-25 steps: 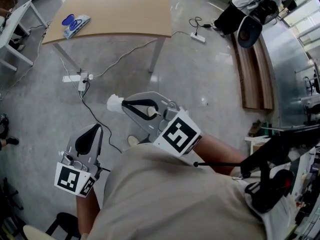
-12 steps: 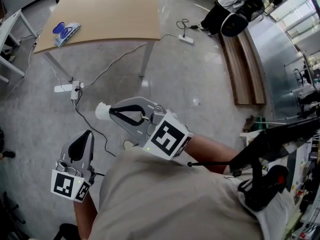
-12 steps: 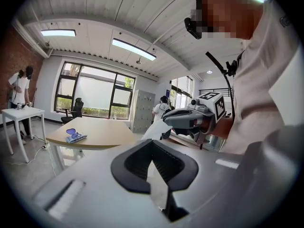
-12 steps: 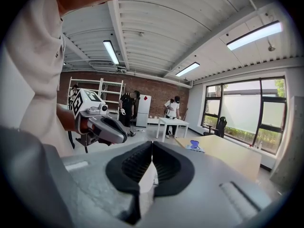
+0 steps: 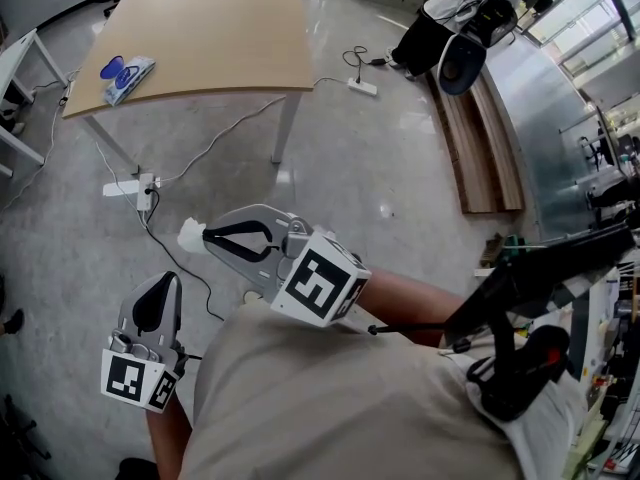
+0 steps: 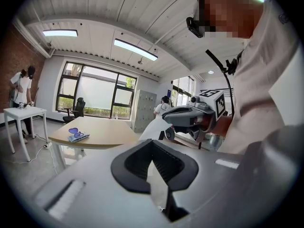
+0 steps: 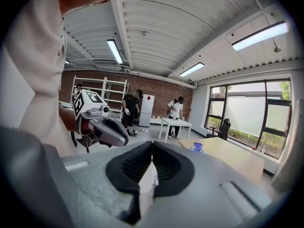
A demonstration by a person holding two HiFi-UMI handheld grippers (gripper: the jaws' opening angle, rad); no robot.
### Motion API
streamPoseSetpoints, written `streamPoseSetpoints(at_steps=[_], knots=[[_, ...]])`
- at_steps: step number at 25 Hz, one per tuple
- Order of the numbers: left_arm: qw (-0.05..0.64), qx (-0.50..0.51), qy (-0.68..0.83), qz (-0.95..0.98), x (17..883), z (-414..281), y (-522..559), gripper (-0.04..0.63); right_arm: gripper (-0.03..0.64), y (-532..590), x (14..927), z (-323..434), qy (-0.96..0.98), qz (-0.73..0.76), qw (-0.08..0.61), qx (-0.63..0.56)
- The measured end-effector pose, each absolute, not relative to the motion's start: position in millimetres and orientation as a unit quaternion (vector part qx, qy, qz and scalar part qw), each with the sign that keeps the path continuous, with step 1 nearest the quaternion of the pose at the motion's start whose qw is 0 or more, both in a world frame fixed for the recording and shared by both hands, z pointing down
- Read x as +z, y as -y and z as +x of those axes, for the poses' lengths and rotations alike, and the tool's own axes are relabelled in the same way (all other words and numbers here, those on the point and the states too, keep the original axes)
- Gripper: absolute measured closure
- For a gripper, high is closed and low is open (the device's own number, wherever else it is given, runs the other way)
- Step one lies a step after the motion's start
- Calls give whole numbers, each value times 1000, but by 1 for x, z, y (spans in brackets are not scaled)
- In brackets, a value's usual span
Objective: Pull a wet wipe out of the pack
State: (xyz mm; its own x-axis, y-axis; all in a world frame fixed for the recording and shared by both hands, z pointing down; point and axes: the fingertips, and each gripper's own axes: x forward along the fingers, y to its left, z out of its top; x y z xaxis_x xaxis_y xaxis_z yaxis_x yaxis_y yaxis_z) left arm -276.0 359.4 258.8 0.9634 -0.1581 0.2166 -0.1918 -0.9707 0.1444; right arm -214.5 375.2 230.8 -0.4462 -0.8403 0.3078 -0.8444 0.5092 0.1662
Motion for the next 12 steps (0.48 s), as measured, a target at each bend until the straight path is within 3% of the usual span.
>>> streamPoseSetpoints(at_steps=[12], knots=[[90,102,94,986,269,-277,-366,595,609,-377,225,-213,860,482,167,-24]])
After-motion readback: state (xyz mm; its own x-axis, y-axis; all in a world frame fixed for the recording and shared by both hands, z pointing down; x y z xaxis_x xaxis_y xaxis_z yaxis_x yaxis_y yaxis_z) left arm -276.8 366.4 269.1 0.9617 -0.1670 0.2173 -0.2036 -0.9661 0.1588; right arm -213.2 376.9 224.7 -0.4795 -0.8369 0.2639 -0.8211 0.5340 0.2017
